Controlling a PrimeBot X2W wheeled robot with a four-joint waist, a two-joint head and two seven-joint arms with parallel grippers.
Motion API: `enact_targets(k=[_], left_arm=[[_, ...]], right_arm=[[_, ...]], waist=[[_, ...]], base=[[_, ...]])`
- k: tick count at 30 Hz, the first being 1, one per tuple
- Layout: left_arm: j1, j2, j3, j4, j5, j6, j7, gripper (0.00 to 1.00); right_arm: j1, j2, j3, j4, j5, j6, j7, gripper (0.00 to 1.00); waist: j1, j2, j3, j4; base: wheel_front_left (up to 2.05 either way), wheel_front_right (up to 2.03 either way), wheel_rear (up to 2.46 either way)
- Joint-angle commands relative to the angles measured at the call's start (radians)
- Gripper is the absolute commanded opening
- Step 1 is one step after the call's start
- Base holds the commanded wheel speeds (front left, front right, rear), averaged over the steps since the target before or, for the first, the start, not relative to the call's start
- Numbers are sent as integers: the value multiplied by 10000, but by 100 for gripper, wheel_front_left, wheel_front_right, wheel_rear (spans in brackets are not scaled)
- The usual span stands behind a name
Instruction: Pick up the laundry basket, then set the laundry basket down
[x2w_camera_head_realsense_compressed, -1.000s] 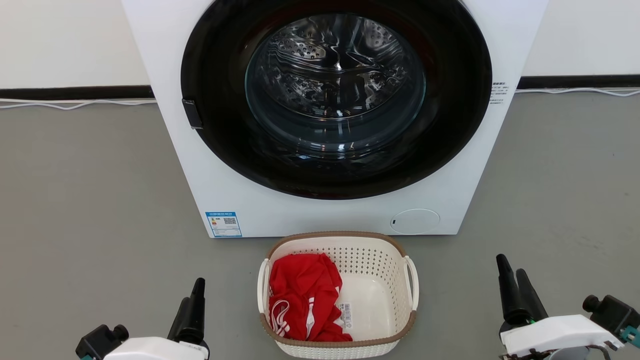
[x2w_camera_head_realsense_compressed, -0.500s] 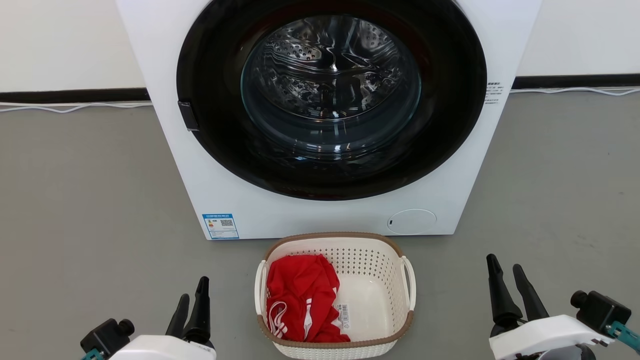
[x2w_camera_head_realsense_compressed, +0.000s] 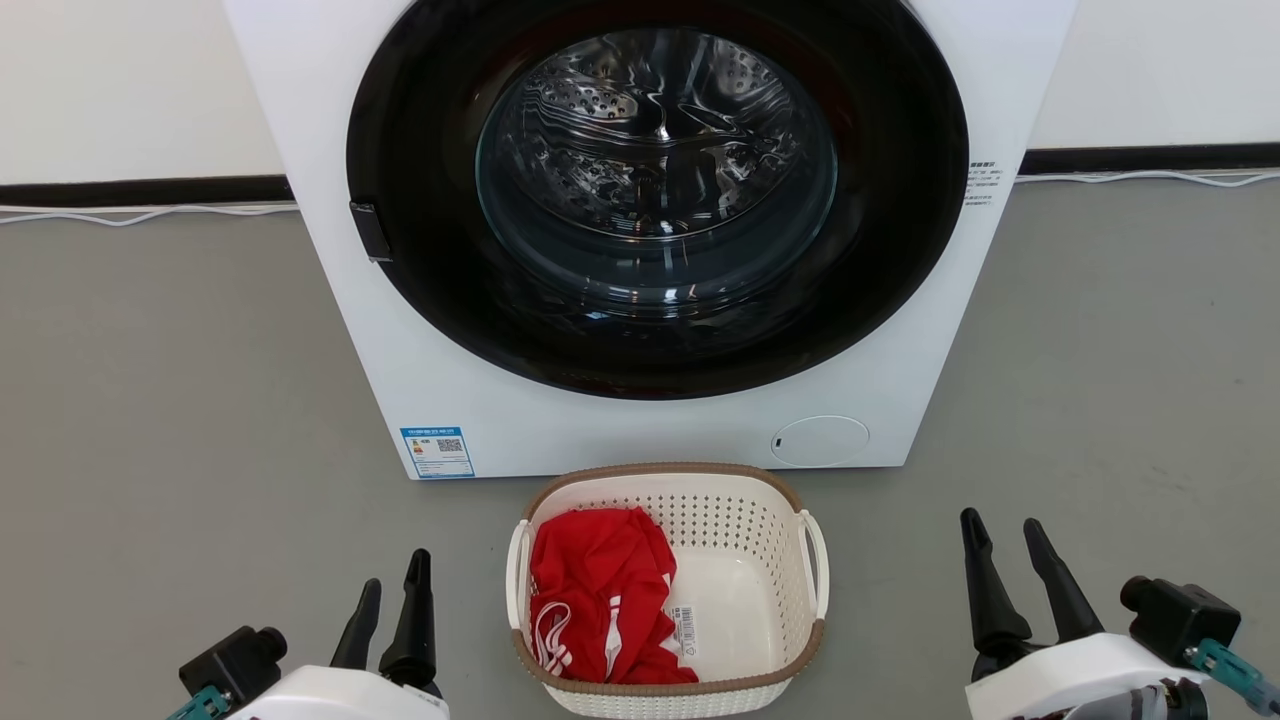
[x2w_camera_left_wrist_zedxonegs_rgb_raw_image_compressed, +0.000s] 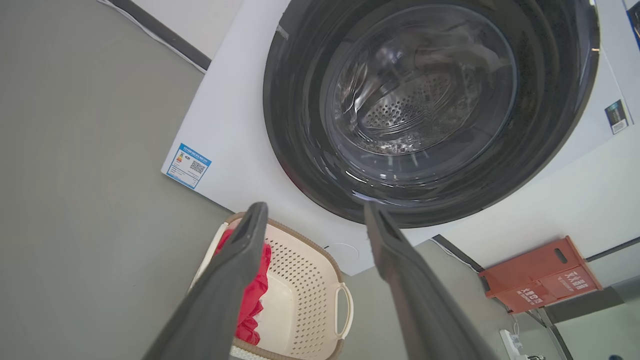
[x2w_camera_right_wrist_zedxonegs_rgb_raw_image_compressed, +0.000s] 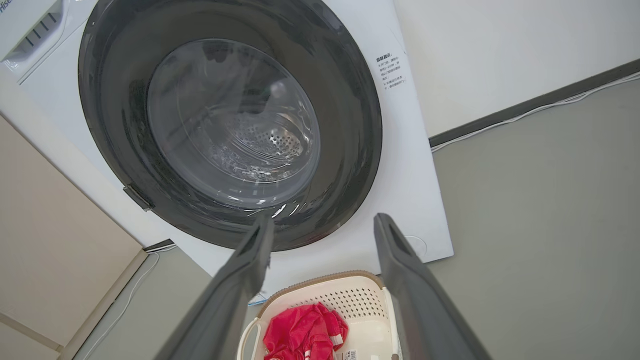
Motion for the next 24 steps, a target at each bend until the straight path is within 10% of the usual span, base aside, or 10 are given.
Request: enact_targets(k=[1,24], left_arm=[[-496,97,156,-211,305,87,-128,100],[-522,136,152,-1,3050,193,-801,100]], right_arm=[[-385,-34,203,-306,-356,53,-201,100],[-338,-35,396,-311,-3170,67,-876,100]], waist=[[-1,0,-5,-2],[-1,0,-49,59]], base=[[0,0,0],[0,0,0]])
